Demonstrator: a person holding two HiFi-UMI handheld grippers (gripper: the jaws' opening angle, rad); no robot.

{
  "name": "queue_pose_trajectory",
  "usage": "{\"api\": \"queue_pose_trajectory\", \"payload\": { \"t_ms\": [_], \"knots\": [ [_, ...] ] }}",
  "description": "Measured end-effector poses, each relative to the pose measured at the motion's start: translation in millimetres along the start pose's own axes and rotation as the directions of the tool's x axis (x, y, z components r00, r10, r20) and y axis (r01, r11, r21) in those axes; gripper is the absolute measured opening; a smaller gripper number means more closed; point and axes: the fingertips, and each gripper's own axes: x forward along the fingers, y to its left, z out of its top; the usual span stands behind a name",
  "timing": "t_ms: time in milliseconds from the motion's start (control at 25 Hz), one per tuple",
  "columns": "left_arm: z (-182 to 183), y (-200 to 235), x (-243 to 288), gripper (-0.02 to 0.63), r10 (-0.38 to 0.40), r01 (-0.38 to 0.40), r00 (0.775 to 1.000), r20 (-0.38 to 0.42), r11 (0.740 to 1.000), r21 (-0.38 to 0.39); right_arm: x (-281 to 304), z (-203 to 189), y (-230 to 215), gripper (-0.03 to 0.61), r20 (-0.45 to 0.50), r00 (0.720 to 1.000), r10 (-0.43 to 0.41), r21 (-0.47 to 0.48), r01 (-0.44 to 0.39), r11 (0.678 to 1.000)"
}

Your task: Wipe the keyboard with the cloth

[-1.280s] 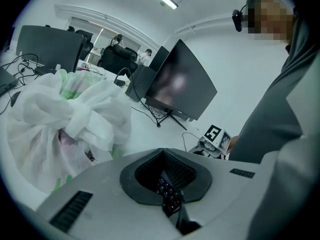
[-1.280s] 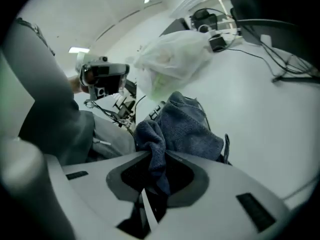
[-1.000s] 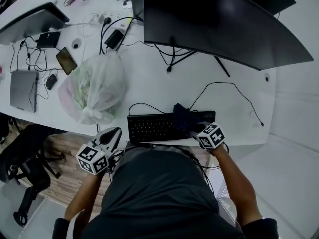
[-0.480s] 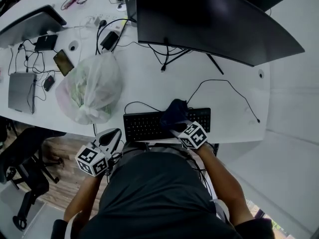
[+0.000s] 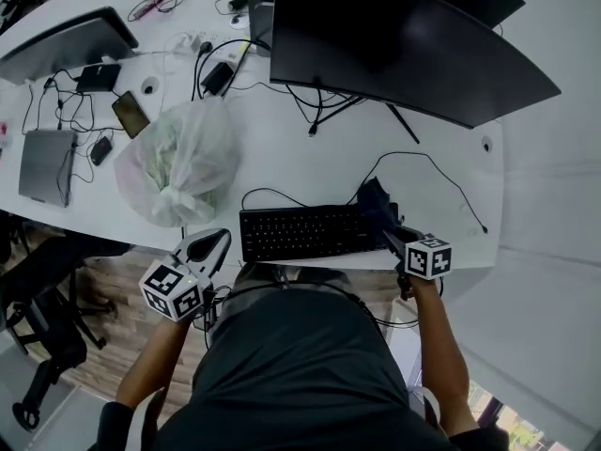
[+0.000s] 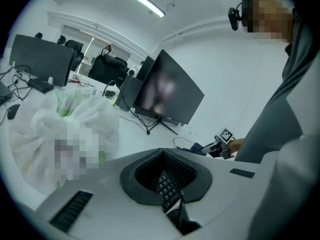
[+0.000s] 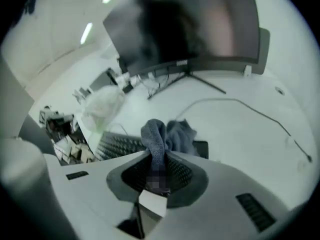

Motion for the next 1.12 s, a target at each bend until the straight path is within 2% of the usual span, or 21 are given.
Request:
{"api": "queue_pose_trajectory", "payload": {
  "t_ms": [80, 120, 200, 320, 400, 480, 560, 800, 960, 1120],
  "knots": [
    [26.9, -7.0, -6.2, 0.005, -0.007, 0.005, 0.999, 0.047, 0.999, 0.037, -53.9, 49.5, 22.7, 0.067, 0.202, 0.979, 0.042, 0.029, -0.049, 0.998],
    [39.6, -11.0, -9.3, 0.005, -0.01, 0.006, 0.997, 0.073, 0.998, 0.06, -80.5, 72.5, 34.9, 0.068, 0.299, 0.952, 0.066, 0.01, -0.072, 0.997],
    [61.2, -21.1, -17.9, 0.005, -0.014, 0.0, 0.992, 0.129, 0.994, 0.105, -125.1, 106.9, 60.3, 0.069, 0.459, 0.879, 0.127, -0.082, -0.1, 0.992],
    [83.0, -47.5, -32.8, 0.005, -0.015, -0.016, 0.979, 0.202, 0.988, 0.152, -180.1, 132.7, 96.6, 0.069, 0.595, 0.782, 0.184, -0.256, -0.032, 0.966],
    [88.8, -73.9, -35.5, 0.005, -0.03, -0.009, 0.973, 0.228, 0.985, 0.171, -209.7, 126.9, 110.0, 0.065, 0.635, 0.748, 0.195, -0.333, 0.037, 0.942],
    [87.1, -104.8, -34.2, 0.005, -0.058, 0.014, 0.969, 0.239, 0.983, 0.181, -236.9, 111.2, 118.5, 0.061, 0.661, 0.724, 0.196, -0.373, 0.091, 0.923],
    [78.5, -136.8, -31.2, 0.005, -0.091, 0.045, 0.968, 0.235, 0.98, 0.193, -261.9, 90.4, 121.0, 0.06, 0.683, 0.703, 0.196, -0.38, 0.113, 0.918],
    [40.8, -212.9, -35.6, 0.005, -0.133, 0.088, 0.969, 0.206, 0.972, 0.216, -312.6, 24.2, 110.8, 0.06, 0.71, 0.682, 0.175, -0.365, 0.143, 0.92],
    [19.7, -237.9, -46.9, 0.005, -0.128, 0.084, 0.972, 0.196, 0.972, 0.218, -325.4, -2.7, 109.3, 0.06, 0.732, 0.658, 0.176, -0.359, 0.153, 0.921],
    [14.0, -244.7, -60.6, 0.005, -0.134, 0.085, 0.968, 0.214, 0.971, 0.224, -321.2, -13.3, 118.2, 0.06, 0.742, 0.646, 0.178, -0.348, 0.144, 0.926]
  ]
}}
